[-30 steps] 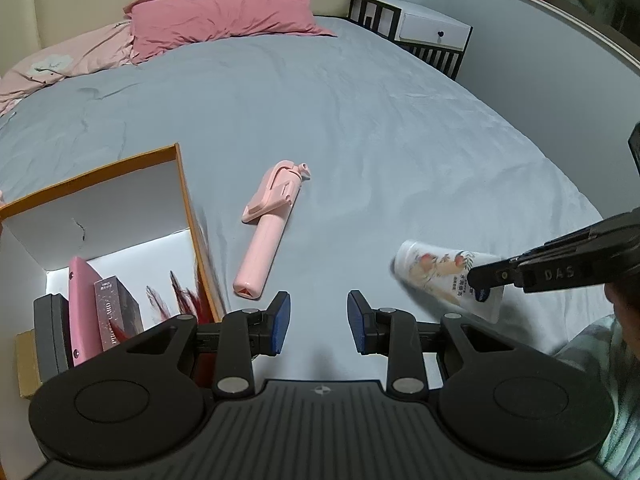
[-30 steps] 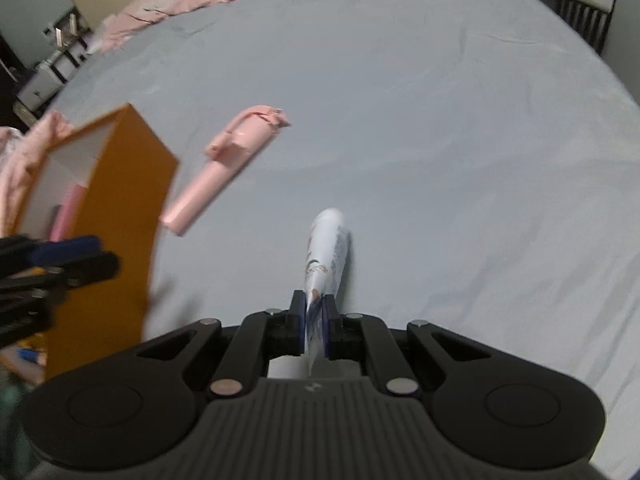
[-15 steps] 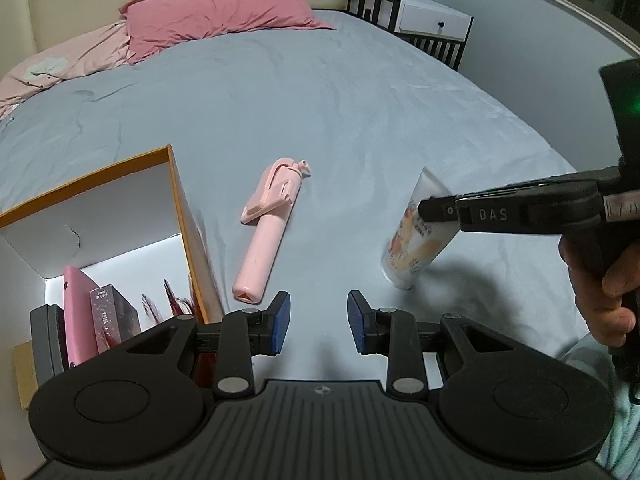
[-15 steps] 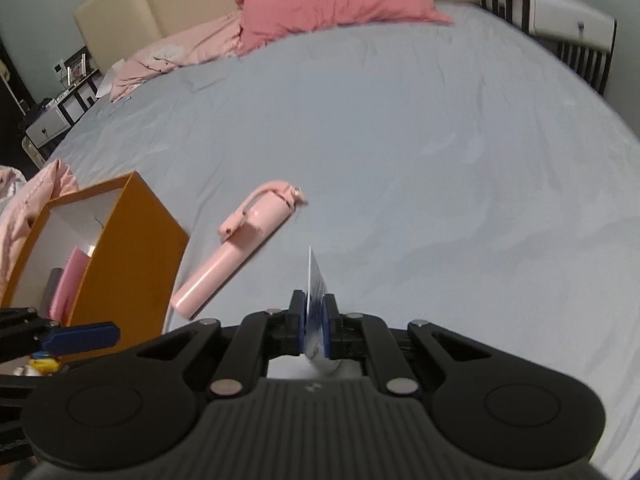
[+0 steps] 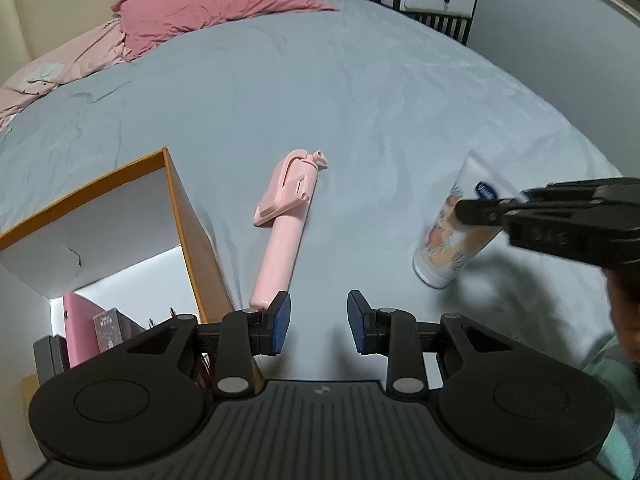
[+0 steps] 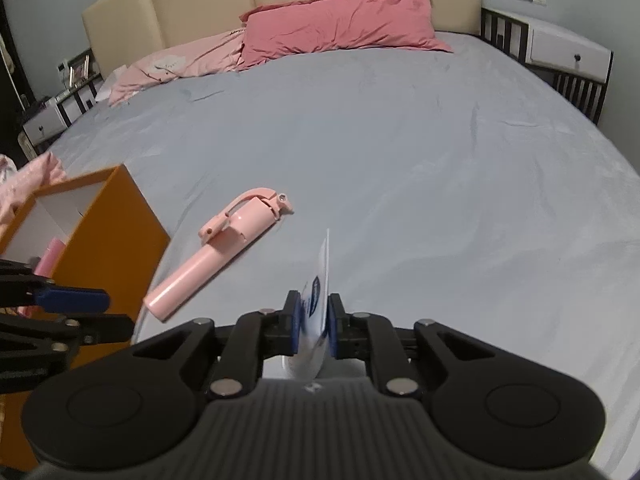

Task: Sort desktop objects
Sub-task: 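Grasp the pink selfie stick with the left gripper while the right holds the lotion tube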

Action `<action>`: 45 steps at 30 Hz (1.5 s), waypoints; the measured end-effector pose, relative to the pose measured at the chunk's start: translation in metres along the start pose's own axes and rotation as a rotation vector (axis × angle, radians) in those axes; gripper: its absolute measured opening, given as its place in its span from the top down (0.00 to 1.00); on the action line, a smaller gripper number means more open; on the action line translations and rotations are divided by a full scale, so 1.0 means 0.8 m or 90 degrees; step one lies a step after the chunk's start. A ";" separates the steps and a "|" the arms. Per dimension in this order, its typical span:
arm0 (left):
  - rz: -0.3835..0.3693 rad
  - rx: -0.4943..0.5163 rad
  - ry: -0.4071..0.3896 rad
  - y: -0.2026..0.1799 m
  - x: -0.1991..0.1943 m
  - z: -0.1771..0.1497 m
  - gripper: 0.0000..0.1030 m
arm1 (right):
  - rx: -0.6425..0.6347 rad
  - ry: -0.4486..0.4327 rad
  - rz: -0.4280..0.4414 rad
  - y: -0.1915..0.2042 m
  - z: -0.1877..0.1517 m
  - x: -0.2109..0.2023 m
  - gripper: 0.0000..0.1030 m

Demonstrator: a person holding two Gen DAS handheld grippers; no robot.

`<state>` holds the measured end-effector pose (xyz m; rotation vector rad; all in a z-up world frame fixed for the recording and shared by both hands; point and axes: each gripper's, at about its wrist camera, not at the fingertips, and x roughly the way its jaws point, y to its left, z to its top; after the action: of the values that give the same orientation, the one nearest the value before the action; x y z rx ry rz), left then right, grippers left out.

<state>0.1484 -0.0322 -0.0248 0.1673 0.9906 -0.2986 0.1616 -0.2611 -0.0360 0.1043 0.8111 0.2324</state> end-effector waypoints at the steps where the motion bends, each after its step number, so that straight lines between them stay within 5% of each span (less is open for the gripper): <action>1: 0.003 0.006 0.005 0.001 0.003 0.001 0.65 | 0.005 -0.003 0.002 -0.002 0.000 -0.001 0.87; 8: 0.011 0.009 0.027 0.018 0.016 0.031 0.62 | 0.055 -0.022 0.009 -0.021 -0.003 -0.002 0.87; 11: -0.008 -0.004 0.030 0.024 0.022 0.046 0.52 | 0.062 -0.031 0.010 -0.024 -0.003 -0.003 0.87; 25: 0.040 0.093 0.039 -0.001 0.091 0.098 0.52 | 0.061 -0.040 0.024 -0.035 0.013 0.014 0.87; 32: 0.066 0.119 0.053 -0.006 0.116 0.099 0.82 | 0.065 -0.037 0.036 -0.041 0.013 0.024 0.87; 45: 0.062 0.124 0.005 -0.009 0.075 0.095 0.94 | 0.078 -0.042 0.040 -0.047 0.008 0.021 0.87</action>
<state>0.2374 -0.0700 -0.0339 0.3931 0.9570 -0.3045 0.1839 -0.2936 -0.0499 0.2515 0.7563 0.2366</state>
